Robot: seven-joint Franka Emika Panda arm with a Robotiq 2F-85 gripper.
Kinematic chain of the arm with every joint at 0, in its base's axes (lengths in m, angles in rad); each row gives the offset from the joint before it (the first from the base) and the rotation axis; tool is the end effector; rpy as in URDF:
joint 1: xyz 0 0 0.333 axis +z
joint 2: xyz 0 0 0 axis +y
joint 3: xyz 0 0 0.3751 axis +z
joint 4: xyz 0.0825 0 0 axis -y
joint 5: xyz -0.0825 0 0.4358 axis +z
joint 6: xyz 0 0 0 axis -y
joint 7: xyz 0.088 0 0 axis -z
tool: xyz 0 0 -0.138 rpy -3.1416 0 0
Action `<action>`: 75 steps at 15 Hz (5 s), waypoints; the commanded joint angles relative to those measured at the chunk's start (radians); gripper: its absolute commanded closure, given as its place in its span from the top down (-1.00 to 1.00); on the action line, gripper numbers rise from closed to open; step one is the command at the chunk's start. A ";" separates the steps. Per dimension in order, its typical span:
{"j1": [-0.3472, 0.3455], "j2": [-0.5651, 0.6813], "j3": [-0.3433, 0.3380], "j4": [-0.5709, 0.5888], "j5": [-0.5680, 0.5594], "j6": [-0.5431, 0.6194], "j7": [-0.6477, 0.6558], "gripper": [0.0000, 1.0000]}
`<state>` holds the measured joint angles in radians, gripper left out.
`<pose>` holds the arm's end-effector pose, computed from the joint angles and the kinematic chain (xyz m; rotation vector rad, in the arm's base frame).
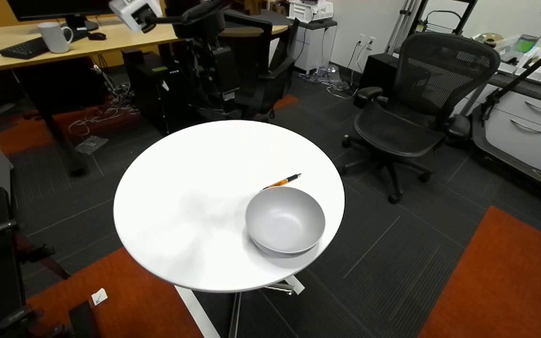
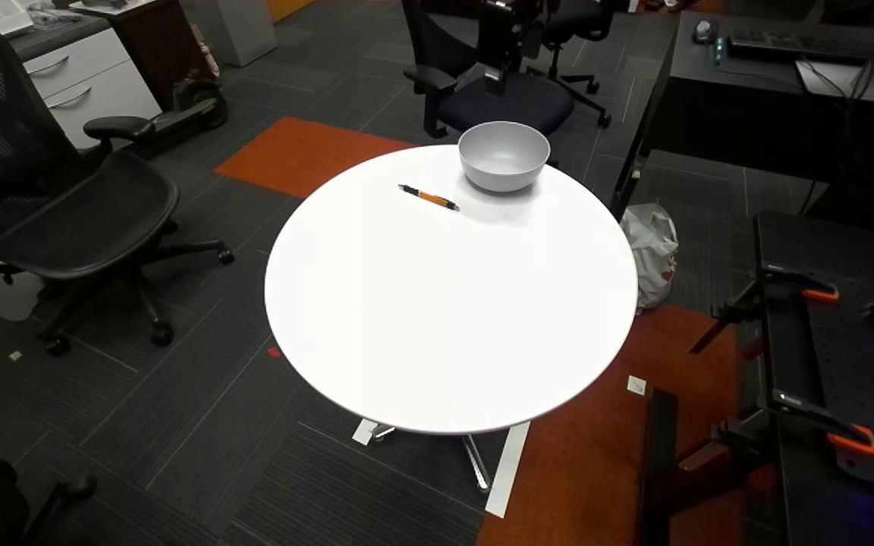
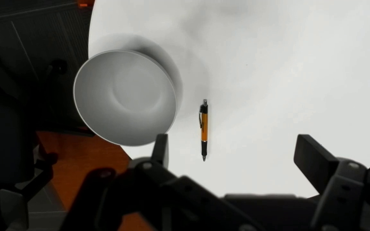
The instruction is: Put the pen in the bowl
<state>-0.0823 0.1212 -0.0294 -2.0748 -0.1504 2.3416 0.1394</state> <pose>0.6317 -0.0762 0.3838 3.0078 -0.2315 0.2221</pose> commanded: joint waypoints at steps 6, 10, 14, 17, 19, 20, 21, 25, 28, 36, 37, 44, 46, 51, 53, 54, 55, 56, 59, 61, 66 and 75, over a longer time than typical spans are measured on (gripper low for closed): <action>0.017 -0.003 -0.015 0.001 0.003 -0.002 -0.003 1.00; 0.012 0.031 -0.015 0.019 0.013 0.049 -0.025 1.00; 0.012 0.122 -0.020 0.081 0.012 0.070 -0.026 1.00; 0.013 0.195 -0.029 0.137 0.005 0.078 -0.021 1.00; 0.013 0.248 -0.041 0.185 0.000 0.092 -0.014 1.00; 0.009 0.273 -0.040 0.209 0.013 0.095 -0.028 1.00; 0.009 0.300 -0.044 0.235 0.014 0.098 -0.027 1.00; 0.002 0.384 -0.043 0.319 0.022 0.096 -0.064 1.00; -0.007 0.442 -0.039 0.375 0.033 0.094 -0.097 1.00; -0.043 0.599 -0.020 0.532 0.096 0.072 -0.197 1.00; -0.048 0.618 -0.015 0.553 0.103 0.068 -0.206 1.00; -0.049 0.744 -0.014 0.702 0.111 0.012 -0.214 1.00; -0.052 0.778 -0.013 0.748 0.113 -0.012 -0.215 1.00; -0.062 0.861 -0.008 0.876 0.115 -0.105 -0.227 1.00; -0.064 0.892 -0.006 0.927 0.115 -0.146 -0.239 1.00; -0.065 0.907 -0.004 0.951 0.115 -0.164 -0.243 1.00; -0.067 0.921 -0.001 0.972 0.116 -0.180 -0.246 1.00; -0.069 0.936 0.002 0.994 0.117 -0.193 -0.253 1.00; -0.070 0.977 0.006 1.044 0.116 -0.214 -0.261 1.00; -0.071 1.002 0.009 1.066 0.118 -0.205 -0.264 1.00; -0.077 1.047 0.010 1.109 0.124 -0.199 -0.261 1.00; -0.085 1.089 0.013 1.165 0.131 -0.206 -0.260 -0.28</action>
<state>-0.1529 1.1810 -0.0320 -0.9722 -0.0438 2.1729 -0.0916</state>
